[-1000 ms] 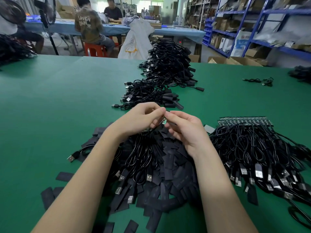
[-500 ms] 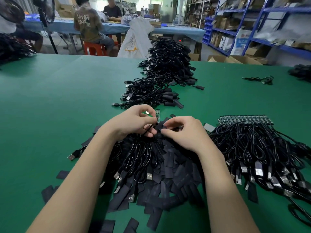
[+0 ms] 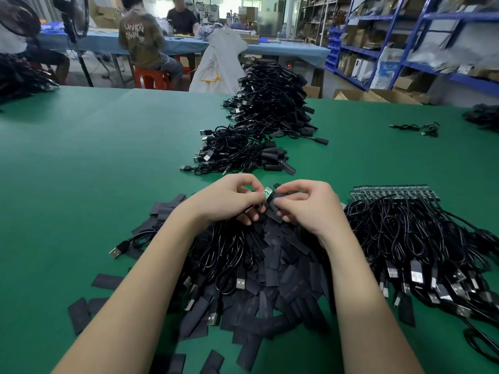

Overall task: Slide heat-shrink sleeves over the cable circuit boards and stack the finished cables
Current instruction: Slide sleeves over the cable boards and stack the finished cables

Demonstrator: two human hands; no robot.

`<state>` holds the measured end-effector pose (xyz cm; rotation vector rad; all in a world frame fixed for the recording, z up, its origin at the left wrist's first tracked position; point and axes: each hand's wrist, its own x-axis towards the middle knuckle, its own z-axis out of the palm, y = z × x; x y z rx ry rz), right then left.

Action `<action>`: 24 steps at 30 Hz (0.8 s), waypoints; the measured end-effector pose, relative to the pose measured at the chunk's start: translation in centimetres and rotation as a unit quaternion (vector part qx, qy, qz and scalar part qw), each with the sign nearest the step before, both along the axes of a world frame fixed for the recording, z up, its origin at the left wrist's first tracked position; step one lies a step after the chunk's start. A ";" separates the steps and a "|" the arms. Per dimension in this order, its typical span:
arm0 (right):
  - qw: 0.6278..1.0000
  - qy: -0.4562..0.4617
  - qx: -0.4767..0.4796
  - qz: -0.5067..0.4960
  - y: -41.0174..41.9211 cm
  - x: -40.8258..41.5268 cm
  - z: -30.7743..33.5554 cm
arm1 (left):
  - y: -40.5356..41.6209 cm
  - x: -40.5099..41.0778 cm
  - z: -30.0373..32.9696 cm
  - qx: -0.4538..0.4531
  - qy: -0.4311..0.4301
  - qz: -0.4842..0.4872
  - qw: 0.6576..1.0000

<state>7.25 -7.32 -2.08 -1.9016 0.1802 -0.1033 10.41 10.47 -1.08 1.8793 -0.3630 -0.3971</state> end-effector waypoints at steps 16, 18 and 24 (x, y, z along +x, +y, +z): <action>0.955 0.042 0.284 0.079 -0.1 -0.3 -0.3 | 0.7 -0.1 0.1 -0.096 0.045 -0.032 0.994; 0.950 0.038 0.303 0.065 -0.1 -0.3 -0.3 | 0.7 -0.1 0.0 -0.093 0.044 -0.022 0.994; 0.917 0.016 0.399 0.024 -0.3 -0.2 -0.1 | 1.0 0.1 -0.1 -0.088 0.036 -0.042 0.995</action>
